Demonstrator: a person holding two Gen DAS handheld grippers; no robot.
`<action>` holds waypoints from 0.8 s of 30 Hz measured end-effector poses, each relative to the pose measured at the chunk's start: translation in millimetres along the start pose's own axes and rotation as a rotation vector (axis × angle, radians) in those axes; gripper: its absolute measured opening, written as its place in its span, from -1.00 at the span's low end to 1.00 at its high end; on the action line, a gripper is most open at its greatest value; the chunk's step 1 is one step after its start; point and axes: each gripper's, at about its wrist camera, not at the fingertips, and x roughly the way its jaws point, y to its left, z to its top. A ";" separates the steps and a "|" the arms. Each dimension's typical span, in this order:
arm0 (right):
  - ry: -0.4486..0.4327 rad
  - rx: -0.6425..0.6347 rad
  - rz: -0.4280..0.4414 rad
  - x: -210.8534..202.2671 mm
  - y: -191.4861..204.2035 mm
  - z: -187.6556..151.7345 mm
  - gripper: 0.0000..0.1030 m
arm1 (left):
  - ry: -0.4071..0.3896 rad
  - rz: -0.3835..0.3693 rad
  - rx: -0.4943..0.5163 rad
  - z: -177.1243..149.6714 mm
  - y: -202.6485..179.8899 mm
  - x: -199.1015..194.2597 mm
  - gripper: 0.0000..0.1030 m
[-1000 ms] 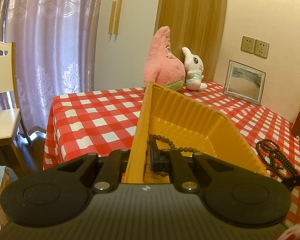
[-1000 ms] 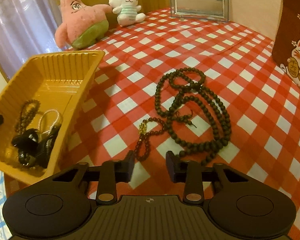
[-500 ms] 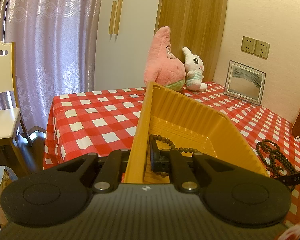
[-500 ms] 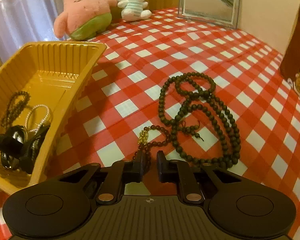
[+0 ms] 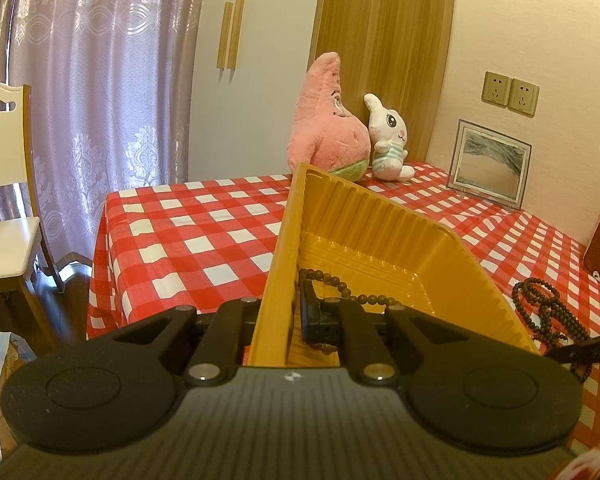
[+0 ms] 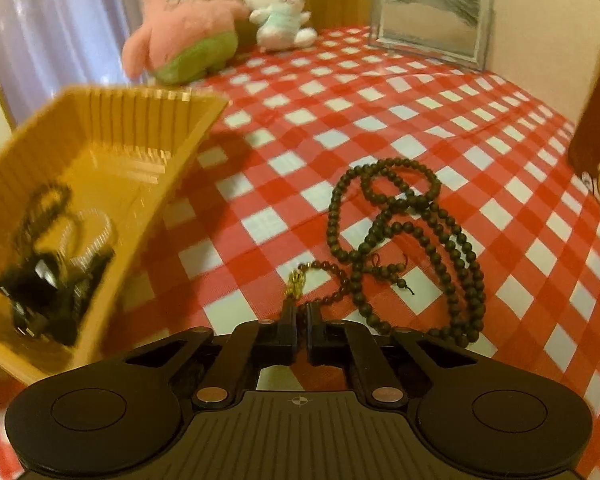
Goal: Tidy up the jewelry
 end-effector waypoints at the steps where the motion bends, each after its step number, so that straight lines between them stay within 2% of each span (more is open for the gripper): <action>1: -0.008 0.027 0.015 -5.2 -3.2 1.8 -0.92 | 0.000 0.000 0.001 0.1 -0.5 0.0 -0.84; 12: -0.117 0.217 0.159 -65.3 -27.6 32.1 -0.92 | -0.002 -0.002 0.003 -0.2 -1.2 1.0 -0.84; 19: -0.172 0.263 0.251 -95.4 -25.3 48.7 -0.92 | -0.004 -0.002 0.002 0.2 -1.5 1.1 -0.84; 24: -0.175 0.269 0.331 -105.3 -12.3 59.4 -0.92 | -0.004 -0.002 0.004 0.2 -1.8 1.1 -0.84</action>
